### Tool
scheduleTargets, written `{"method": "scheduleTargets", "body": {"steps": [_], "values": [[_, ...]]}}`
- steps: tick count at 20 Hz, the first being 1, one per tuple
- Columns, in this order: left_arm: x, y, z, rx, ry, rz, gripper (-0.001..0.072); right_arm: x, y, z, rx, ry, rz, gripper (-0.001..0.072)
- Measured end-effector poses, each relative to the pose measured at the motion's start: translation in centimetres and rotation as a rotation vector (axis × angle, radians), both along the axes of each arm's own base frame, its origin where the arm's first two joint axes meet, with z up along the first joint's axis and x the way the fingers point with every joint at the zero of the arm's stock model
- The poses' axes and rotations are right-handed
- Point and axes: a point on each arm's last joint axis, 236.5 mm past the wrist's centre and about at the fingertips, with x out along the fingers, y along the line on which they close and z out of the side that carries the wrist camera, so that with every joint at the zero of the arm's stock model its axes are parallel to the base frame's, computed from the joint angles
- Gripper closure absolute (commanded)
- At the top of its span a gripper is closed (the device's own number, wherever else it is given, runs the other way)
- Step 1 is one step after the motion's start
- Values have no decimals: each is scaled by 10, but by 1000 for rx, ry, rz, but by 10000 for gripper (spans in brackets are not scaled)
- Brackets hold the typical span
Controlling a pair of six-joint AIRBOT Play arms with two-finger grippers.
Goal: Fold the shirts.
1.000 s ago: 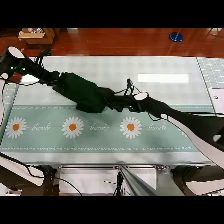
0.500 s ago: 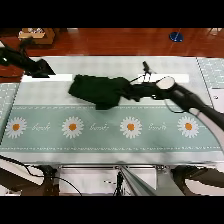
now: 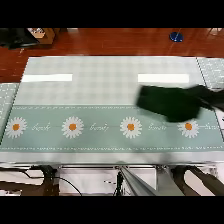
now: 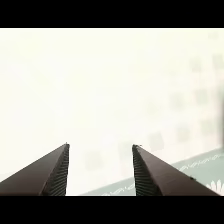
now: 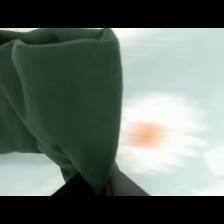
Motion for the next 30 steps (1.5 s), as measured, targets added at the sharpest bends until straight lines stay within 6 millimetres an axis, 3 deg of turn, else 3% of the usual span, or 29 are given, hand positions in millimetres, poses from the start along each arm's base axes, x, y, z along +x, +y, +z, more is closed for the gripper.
{"method": "scheduleTargets", "body": {"steps": [1, 3, 6, 8, 10, 19, 20, 21, 22, 25, 27, 29, 30], "values": [[-2, -1, 6, 3, -13, 0, 244, -31, -34, 8, -49, 39, -89, 680], [-3, -1, 15, 6, -37, 3, 244, -94, -80, 18, -101, 133, -239, 680], [0, 0, 23, 10, -73, 14, 244, -182, -101, 20, -64, 289, -410, 681], [6, 2, 27, 13, -105, 24, 244, -225, -95, 16, 9, 360, -512, 680], [12, 4, 28, 21, -129, 25, 244, -254, -86, 9, 76, 410, -587, 680], [39, 17, 2, 47, -132, 48, 244, -350, -57, -13, 137, 742, -684, 678], [41, 18, -2, 48, -127, 51, 243, -359, -51, -18, 148, 791, -673, 568], [44, 19, -7, 47, -123, 54, 243, -366, -45, -22, 162, 833, -657, 390], [47, 20, -11, 47, -116, 56, 243, -374, -42, -25, 162, 876, -639, 352], [51, 21, -23, 45, -97, 54, 232, -378, -56, -32, 100, 886, -593, 351], [53, 19, -26, 43, -91, 50, 150, -350, -91, -30, 19, 765, -559, 352], [53, 12, -29, 42, -87, 37, 150, -274, -142, -19, -67, 491, -494, 357], [53, 6, -29, 44, -87, 24, 150, -216, -166, -6, -101, 314, -432, 357]]}}
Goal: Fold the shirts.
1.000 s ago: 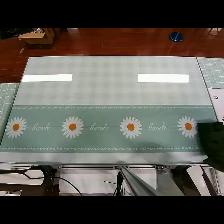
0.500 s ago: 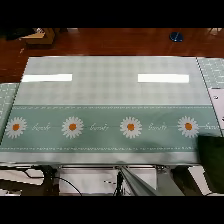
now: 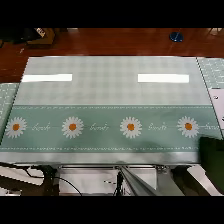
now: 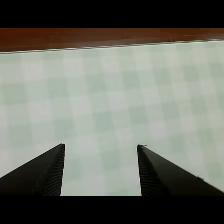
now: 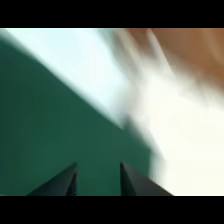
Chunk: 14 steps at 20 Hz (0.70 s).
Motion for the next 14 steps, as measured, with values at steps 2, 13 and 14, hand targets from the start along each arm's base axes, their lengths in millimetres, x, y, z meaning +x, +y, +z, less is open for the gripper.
{"method": "scheduleTargets", "body": {"steps": [2, 13, 14], "values": [[-1, -20, -1, 20, -7, -53, 150, 128, -18, 40, -70, -303, 199, 357], [-53, -118, -82, 373, 262, -228, 275, 380, 256, 20, 181, -285, 1154, 347], [-55, -123, -83, 380, 267, -230, 270, 381, 270, 16, 185, -266, 1192, 347]]}}
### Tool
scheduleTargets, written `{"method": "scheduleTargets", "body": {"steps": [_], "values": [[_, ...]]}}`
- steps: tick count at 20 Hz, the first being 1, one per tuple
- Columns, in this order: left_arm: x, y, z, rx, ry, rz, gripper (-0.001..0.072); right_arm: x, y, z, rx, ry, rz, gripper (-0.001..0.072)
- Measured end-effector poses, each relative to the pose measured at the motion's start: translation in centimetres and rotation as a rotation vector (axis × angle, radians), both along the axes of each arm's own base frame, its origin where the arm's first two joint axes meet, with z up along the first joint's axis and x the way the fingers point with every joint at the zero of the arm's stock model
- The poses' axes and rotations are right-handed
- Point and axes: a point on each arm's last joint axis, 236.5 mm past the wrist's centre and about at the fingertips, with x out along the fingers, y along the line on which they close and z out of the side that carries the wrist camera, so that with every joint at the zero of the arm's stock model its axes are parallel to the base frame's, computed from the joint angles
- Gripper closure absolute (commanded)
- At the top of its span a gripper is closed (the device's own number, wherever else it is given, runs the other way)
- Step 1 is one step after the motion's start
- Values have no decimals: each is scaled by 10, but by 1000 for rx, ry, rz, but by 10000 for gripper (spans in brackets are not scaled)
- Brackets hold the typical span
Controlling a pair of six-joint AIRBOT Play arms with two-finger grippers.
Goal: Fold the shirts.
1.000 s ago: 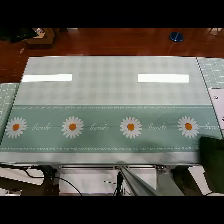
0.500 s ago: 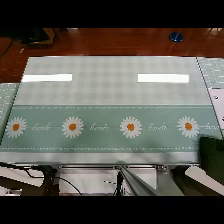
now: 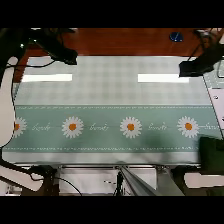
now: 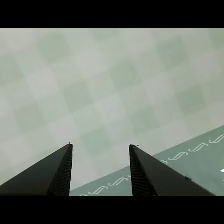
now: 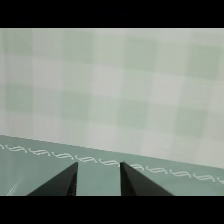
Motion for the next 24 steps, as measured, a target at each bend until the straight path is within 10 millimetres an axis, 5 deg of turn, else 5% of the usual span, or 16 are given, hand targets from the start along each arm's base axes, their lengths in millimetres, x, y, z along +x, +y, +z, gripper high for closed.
{"method": "scheduleTargets", "body": {"steps": [7, 24], "values": [[2, -17, -6, 19, -16, -9, 249, 14, 48, -3, 5, -48, 103, 348], [4, -20, -27, 32, 24, -11, 249, 19, 56, -2, 18, -67, 115, 348]]}}
